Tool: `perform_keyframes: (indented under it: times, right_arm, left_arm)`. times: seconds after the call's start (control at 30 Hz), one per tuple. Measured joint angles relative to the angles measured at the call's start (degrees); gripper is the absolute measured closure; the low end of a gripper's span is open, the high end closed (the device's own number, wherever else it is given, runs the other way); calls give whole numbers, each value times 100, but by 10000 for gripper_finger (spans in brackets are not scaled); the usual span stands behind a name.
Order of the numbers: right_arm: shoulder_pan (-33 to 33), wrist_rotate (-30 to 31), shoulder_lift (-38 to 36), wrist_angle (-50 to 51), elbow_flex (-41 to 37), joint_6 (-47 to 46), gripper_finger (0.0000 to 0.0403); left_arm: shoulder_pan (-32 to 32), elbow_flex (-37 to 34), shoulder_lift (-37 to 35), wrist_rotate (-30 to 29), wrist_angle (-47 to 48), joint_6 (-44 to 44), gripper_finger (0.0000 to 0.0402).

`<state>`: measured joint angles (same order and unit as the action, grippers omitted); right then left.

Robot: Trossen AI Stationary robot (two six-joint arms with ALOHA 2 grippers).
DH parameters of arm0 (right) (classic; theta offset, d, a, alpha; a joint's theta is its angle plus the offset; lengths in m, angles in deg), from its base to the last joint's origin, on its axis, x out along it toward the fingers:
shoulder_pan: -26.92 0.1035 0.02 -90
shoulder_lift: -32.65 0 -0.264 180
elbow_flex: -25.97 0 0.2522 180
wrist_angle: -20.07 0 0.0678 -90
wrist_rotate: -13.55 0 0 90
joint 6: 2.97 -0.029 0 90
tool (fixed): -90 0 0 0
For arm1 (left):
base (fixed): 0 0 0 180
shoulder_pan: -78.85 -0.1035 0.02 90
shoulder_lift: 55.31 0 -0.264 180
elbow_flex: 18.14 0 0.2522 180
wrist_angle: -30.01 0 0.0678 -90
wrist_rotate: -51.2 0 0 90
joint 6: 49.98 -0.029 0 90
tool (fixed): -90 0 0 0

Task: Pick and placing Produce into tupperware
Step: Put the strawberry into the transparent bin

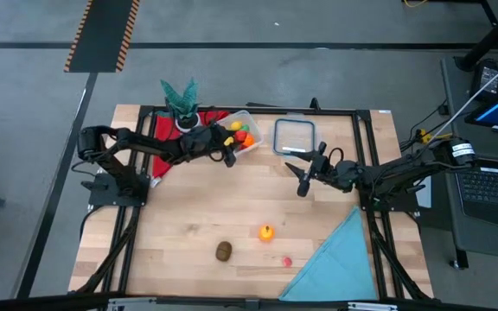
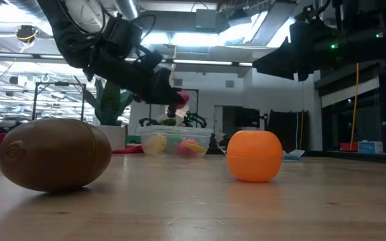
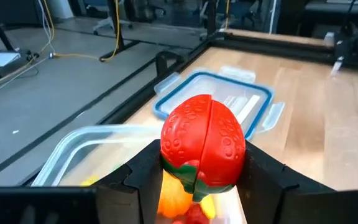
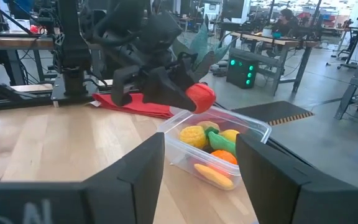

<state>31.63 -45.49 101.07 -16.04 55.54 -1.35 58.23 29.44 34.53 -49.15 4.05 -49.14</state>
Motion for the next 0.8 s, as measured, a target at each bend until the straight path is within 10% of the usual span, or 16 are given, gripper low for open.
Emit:
perform_keyframes:
  times: [0.5, 0.8]
  right_arm:
    - [0, -11, 0, 7, 0, -4, 202]
    - [0, -22, 0, 289, 2, -273, 202]
  left_arm:
    - [-216, 2824, 2, 96, 5839, -840, 241]
    - [-614, 3842, 7, 415, 7522, -912, 241]
